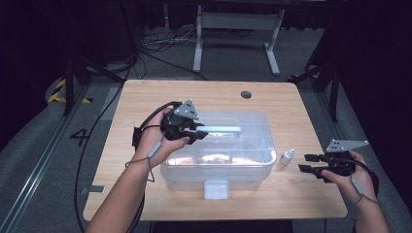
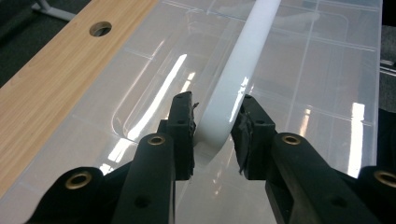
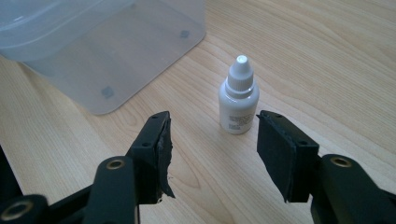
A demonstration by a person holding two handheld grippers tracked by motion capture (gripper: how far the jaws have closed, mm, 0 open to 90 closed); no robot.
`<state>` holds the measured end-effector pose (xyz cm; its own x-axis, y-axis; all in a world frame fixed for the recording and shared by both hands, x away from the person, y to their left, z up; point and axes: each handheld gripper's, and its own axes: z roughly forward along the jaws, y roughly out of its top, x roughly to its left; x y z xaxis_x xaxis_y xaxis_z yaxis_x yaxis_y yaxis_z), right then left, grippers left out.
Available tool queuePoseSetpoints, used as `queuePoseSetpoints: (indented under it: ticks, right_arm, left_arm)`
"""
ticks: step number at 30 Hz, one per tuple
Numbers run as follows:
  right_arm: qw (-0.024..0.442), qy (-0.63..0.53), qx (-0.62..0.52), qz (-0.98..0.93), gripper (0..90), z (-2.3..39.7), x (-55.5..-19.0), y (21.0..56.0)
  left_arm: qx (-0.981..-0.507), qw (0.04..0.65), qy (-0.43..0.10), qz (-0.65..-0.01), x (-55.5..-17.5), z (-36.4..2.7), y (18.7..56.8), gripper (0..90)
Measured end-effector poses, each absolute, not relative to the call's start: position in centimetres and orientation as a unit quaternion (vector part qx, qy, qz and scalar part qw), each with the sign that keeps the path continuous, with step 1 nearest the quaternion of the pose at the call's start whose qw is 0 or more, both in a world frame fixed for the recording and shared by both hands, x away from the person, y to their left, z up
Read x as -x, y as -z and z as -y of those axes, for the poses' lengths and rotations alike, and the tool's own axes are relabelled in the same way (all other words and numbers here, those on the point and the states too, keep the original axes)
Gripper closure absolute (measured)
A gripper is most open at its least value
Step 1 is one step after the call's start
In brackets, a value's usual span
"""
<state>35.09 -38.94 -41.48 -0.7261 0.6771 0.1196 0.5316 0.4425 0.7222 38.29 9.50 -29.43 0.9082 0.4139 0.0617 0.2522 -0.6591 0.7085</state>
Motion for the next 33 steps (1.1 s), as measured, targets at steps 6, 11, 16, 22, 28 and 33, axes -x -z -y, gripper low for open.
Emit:
queuePoseSetpoints:
  ticks: [6, 11, 16, 22, 28, 33]
  right_arm:
    - [0.096, -0.389, -0.356, -0.844, 45.5, 38.9, -35.1, 41.4]
    - [0.098, -0.390, -0.353, -0.845, 45.7, 38.8, -34.9, 41.1]
    - [0.101, -0.388, -0.345, -0.848, 46.0, 38.4, -34.8, 40.9]
    - [0.104, -0.387, -0.338, -0.851, 46.2, 38.1, -34.7, 40.6]
    - [0.108, -0.391, -0.327, -0.853, 46.3, 37.6, -34.4, 40.0]
    - [0.112, -0.394, -0.319, -0.855, 46.4, 37.3, -34.2, 39.6]
  left_arm:
    - [-0.904, 0.366, -0.111, -0.189, -38.4, -9.4, 29.3, 71.8]
    - [-0.904, 0.367, -0.098, -0.197, -38.8, -9.4, 29.2, 71.8]
    - [-0.902, 0.368, -0.096, -0.206, -39.1, -9.4, 28.8, 71.8]
    - [-0.900, 0.369, -0.092, -0.213, -39.8, -9.5, 28.2, 71.6]
    - [-0.899, 0.370, -0.082, -0.221, -40.8, -9.5, 27.5, 71.6]
    - [-0.898, 0.369, -0.079, -0.224, -41.4, -9.6, 27.1, 71.5]
